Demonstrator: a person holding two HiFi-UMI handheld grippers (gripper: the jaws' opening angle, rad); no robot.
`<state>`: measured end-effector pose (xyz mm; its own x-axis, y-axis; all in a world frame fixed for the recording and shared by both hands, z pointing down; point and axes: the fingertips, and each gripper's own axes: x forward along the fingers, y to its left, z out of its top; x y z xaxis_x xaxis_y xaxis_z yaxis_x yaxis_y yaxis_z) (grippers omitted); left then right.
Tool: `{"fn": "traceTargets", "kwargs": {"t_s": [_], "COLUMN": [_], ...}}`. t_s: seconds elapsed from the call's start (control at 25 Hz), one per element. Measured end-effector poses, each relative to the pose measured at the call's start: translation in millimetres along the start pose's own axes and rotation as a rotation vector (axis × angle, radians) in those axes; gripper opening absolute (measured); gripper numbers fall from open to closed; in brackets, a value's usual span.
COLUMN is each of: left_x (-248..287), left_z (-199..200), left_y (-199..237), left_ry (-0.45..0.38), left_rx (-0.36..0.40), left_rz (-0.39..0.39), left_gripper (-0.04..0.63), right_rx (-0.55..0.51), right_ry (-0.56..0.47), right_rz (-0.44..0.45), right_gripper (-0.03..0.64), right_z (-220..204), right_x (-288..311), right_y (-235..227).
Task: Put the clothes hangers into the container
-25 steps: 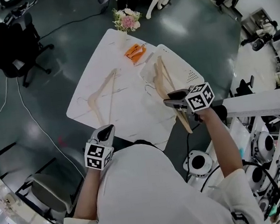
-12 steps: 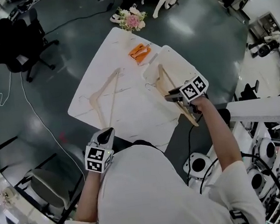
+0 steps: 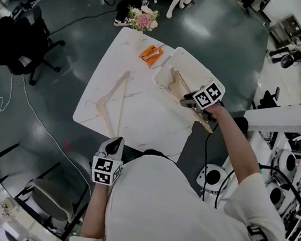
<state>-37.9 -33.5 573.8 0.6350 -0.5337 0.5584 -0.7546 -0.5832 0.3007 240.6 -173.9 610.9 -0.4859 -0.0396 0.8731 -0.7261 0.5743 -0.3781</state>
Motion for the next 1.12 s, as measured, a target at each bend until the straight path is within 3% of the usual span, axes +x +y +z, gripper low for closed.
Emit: {"fn": "traceTargets", "kwargs": {"t_s": [0.24,0.56,0.8,1.12], "left_x": [-3,-7,-12,-25], "left_z": [-1,2,7,16], "left_y": [-3,-5,-1,3], "left_ry": [-0.007,-0.025,-0.040,-0.075], "left_rx": [0.002,0.015,0.012,0.001], "left_rz": [-0.005,-0.014,-0.008,0.002], "left_gripper": [-0.002,-0.002,0.000,-0.002], "right_rx": [0.005,-0.064,-0.068,0.019], "right_ry": [-0.136,-0.281,-0.359,-0.484], "right_rz": [-0.032,0.004,0.055,0.131], "right_gripper": [0.147,0.137,0.090,0.014], "right_z": [16,30,32,20], "right_x": [-21,-31,-20,8], "right_y": [3,71,118,169]}}
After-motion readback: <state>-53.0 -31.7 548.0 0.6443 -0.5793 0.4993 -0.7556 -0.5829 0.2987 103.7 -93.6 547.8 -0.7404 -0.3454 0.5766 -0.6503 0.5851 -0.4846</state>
